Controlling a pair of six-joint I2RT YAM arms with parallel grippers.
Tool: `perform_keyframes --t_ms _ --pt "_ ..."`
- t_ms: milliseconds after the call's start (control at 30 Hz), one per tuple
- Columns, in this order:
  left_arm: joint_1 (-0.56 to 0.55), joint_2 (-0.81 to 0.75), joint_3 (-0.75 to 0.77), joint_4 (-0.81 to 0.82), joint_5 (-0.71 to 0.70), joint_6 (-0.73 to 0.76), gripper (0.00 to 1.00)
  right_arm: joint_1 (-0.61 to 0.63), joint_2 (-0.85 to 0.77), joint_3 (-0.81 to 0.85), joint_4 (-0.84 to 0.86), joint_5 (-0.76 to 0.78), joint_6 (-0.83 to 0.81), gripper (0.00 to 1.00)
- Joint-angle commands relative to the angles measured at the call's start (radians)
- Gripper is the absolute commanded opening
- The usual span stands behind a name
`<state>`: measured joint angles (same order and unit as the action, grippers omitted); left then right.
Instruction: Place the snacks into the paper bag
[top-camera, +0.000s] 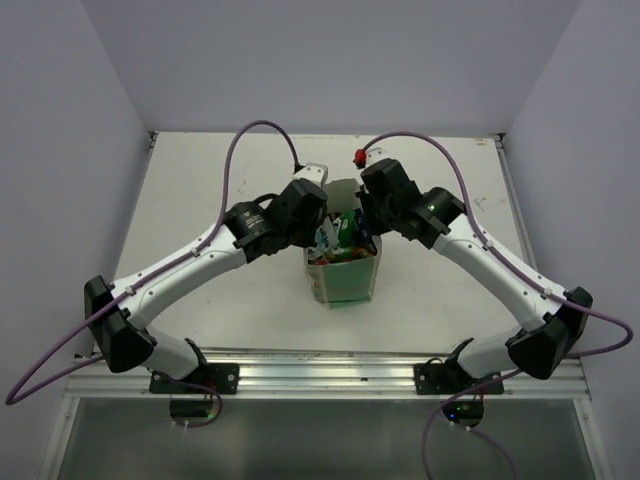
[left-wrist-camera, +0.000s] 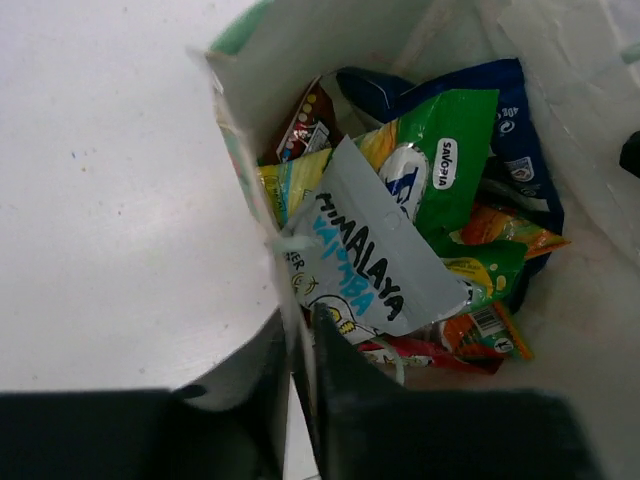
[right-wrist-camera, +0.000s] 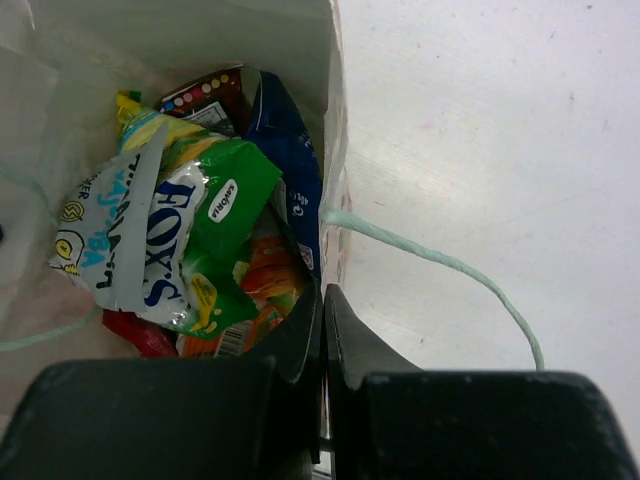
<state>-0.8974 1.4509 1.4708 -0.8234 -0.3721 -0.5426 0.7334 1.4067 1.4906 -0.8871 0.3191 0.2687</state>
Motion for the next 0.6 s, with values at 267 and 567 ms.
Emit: perform_keyframes --t_ms 267,567 --pt "0.0 -0.106 0.256 0.144 -0.353 0.15 1.0 0.008 0.014 0.183 0.068 -0.006 0.024 0.54" --pt "0.002 -0.322 0.177 0.401 -0.666 0.375 1.0 0.008 -0.075 0.425 -0.127 0.328 -0.014 0.5"
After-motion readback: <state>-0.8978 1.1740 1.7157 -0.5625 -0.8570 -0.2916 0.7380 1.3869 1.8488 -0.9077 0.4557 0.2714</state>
